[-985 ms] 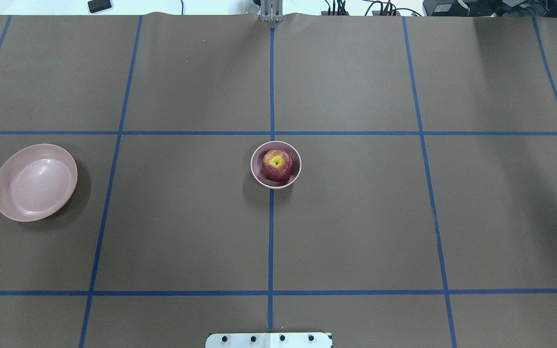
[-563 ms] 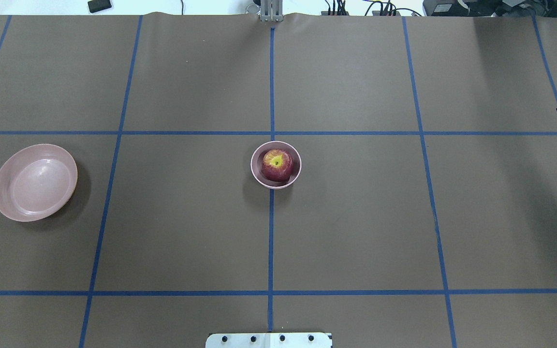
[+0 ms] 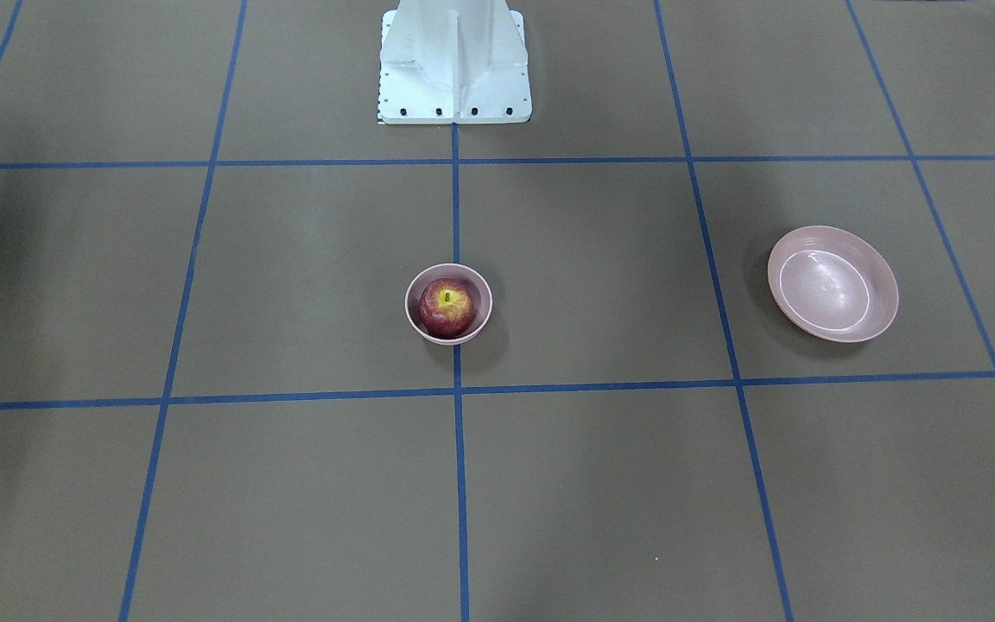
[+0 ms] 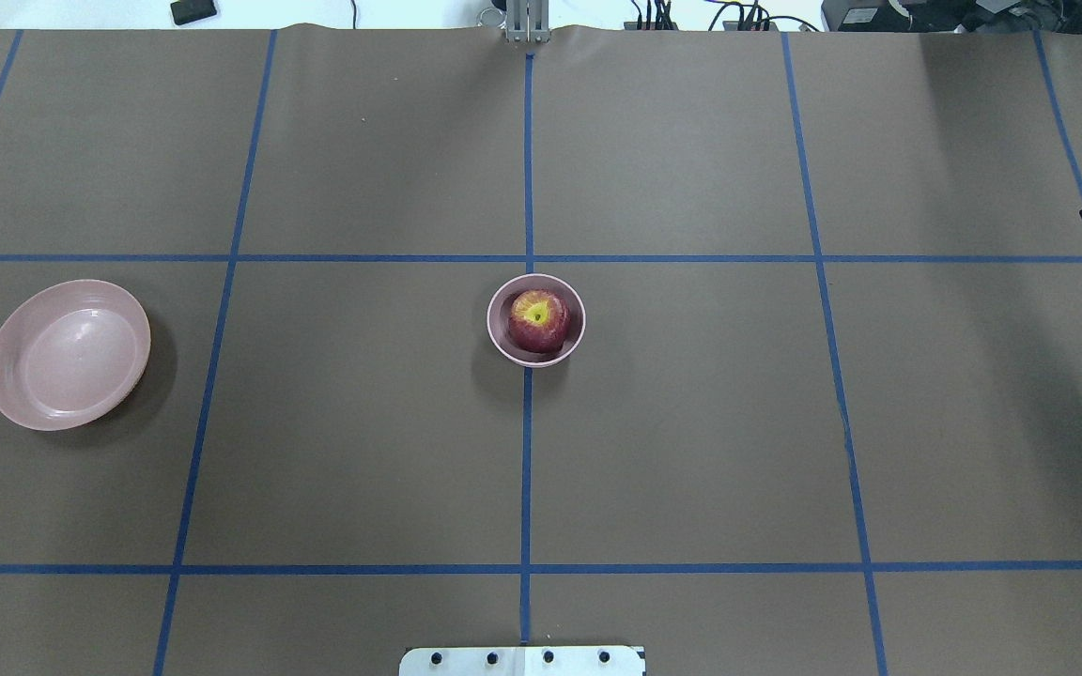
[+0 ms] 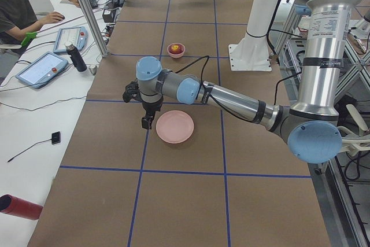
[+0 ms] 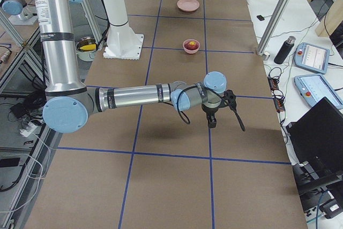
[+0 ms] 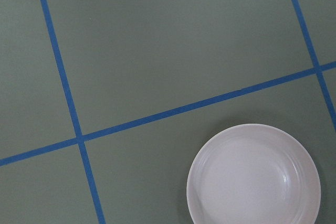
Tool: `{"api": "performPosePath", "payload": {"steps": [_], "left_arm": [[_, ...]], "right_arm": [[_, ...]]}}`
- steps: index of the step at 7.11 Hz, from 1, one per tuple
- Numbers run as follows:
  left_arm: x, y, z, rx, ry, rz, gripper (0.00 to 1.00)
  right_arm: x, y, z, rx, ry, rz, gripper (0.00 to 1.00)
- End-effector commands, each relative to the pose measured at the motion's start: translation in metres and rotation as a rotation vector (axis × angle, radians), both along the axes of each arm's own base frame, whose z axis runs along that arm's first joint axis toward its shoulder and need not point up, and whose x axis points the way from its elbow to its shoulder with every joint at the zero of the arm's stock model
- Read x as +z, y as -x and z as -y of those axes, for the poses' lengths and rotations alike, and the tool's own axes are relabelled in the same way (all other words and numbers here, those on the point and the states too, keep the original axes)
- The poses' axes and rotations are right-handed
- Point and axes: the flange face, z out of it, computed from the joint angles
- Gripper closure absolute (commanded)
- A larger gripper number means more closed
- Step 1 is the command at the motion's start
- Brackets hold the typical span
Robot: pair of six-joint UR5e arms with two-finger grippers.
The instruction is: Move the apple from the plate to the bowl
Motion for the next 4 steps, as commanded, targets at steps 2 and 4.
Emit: {"api": "performPosePath", "payload": {"steps": [2,4], "left_arm": [[-0.0009,0.0001,-0.0002,0.000,-0.002,0.000,0.02],[0.0005,0.0000,0.0001,0.002,-0.001,0.001,0.02]], "right_arm": [[0.0004,0.0004,-0.0004,-0.001,0.007,0.005,0.00],[0.0003,0.0003,-0.0003,-0.001,0.005,0.004,0.00]]}}
